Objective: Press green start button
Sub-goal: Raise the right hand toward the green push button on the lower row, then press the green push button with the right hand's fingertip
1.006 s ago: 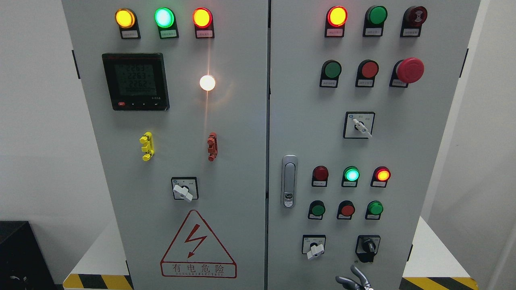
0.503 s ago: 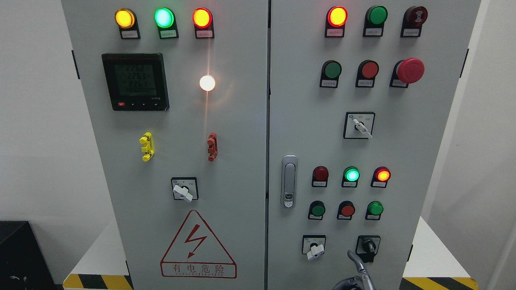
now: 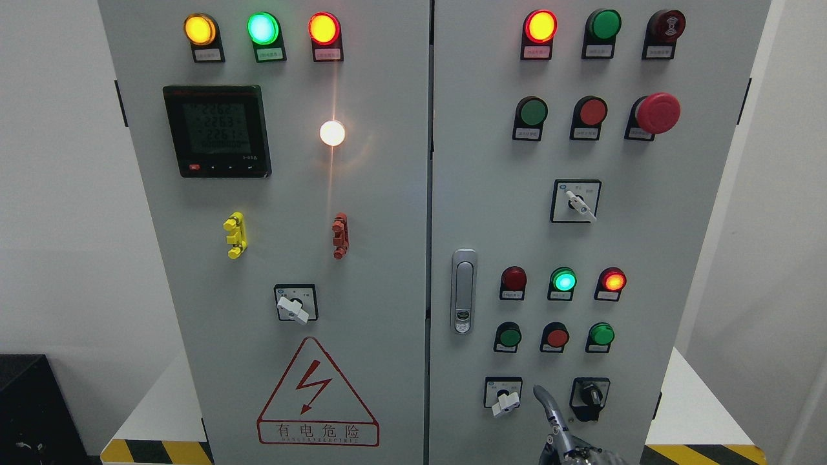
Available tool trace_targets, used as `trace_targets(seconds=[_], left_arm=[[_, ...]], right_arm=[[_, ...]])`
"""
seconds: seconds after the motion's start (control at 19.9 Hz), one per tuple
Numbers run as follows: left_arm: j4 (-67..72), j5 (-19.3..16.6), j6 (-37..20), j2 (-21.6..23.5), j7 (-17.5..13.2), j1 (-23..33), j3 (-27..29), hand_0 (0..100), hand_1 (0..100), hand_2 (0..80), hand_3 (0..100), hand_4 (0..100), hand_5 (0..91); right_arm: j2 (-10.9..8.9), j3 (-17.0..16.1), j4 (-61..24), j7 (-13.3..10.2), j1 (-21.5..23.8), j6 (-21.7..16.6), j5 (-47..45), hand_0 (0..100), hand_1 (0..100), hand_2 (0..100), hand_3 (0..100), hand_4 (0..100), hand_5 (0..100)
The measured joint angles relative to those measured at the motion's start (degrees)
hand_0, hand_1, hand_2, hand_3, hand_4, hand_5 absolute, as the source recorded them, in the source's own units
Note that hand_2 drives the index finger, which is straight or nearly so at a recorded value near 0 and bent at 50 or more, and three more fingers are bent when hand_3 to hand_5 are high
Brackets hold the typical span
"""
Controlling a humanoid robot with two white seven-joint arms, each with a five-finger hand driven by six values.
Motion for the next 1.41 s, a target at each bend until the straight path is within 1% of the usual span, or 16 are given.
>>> trace_targets(seconds=[0.25, 0.55, 1.16, 1.41], left_arm=[[0.00, 0.00, 0.00, 0.01, 0.06, 0.00, 0.00, 12, 56, 0.0, 0, 0, 0.0], [0.00, 0.00, 0.00, 0.01, 0.16, 0.03, 0.00, 12, 56, 0.0, 0, 0, 0.0], [0.00, 0.00, 0.00, 0.02, -0.02, 0.08, 0.00, 12, 56, 0.0, 0, 0, 0.0], [0.00, 0.00, 0.00, 0.02, -0.04, 0.09, 0.00, 12, 56, 0.0, 0, 0, 0.0]], right_arm=[[0.01, -0.12, 1.76, -1.54, -2.84, 0.60, 7.24, 20, 32, 0, 93, 92, 100], [0.02, -0.49, 3.97, -1.93, -4.45, 2.27, 12.01, 22, 32, 0, 93, 91, 100], [0.09, -1.08, 8.65, -2.29, -9.90, 3.77, 14.43, 24, 32, 0, 93, 91, 100], [0.11, -1.19, 10.73, -1.76, -11.75, 4.14, 14.62, 25, 32, 0, 93, 91, 100]])
